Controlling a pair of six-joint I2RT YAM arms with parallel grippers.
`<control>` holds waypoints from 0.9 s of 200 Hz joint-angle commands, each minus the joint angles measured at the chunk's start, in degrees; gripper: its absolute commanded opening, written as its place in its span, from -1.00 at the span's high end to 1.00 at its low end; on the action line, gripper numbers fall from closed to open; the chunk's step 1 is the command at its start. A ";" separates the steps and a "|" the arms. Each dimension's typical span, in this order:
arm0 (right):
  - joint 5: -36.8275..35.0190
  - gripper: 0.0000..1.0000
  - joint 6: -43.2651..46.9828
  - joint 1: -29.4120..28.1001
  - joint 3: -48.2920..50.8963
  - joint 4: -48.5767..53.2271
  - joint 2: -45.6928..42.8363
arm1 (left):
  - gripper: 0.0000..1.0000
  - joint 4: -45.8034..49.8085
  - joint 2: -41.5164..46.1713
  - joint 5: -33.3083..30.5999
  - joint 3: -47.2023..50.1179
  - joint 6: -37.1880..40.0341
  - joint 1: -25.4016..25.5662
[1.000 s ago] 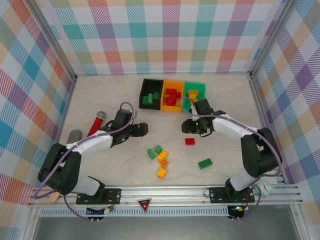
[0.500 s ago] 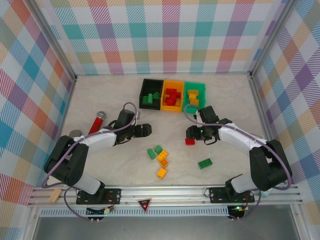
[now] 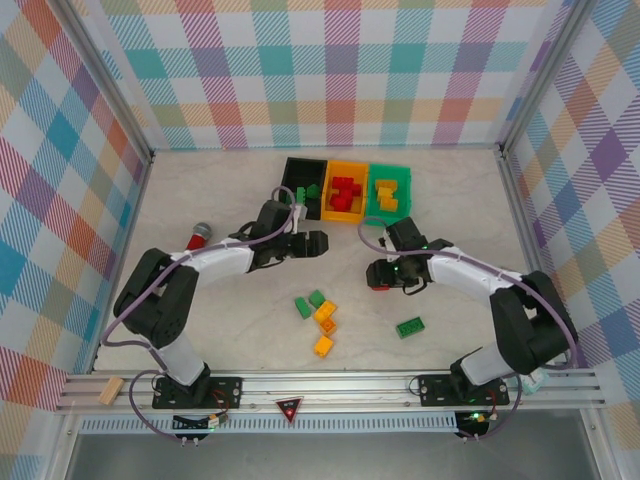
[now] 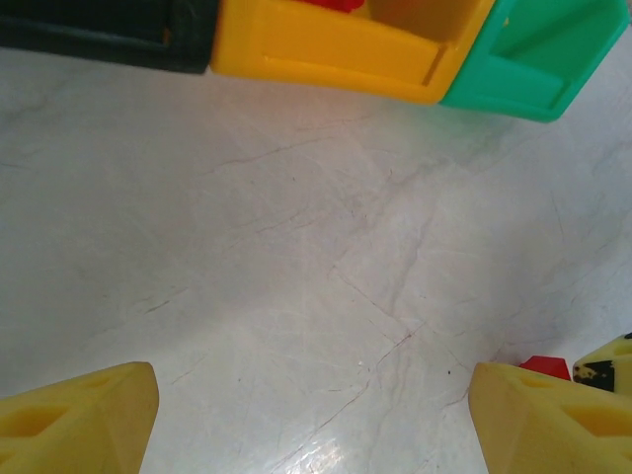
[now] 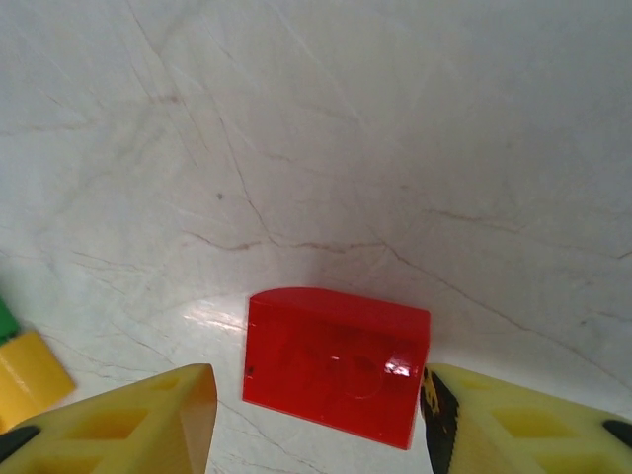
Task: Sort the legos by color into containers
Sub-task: Pick up the lego from the center of the table.
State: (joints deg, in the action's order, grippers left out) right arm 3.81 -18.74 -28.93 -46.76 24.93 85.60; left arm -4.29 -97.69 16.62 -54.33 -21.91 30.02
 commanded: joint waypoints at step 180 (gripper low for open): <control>-6.00 0.52 -4.10 -9.48 -14.22 6.36 17.66 | -0.65 -3.08 -2.54 3.24 1.49 0.68 0.43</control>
State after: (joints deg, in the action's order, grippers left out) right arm -8.03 -22.11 -36.71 -60.97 35.68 101.47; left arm -7.64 -101.06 19.46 -53.76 -21.85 30.35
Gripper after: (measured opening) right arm 0.272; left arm 0.823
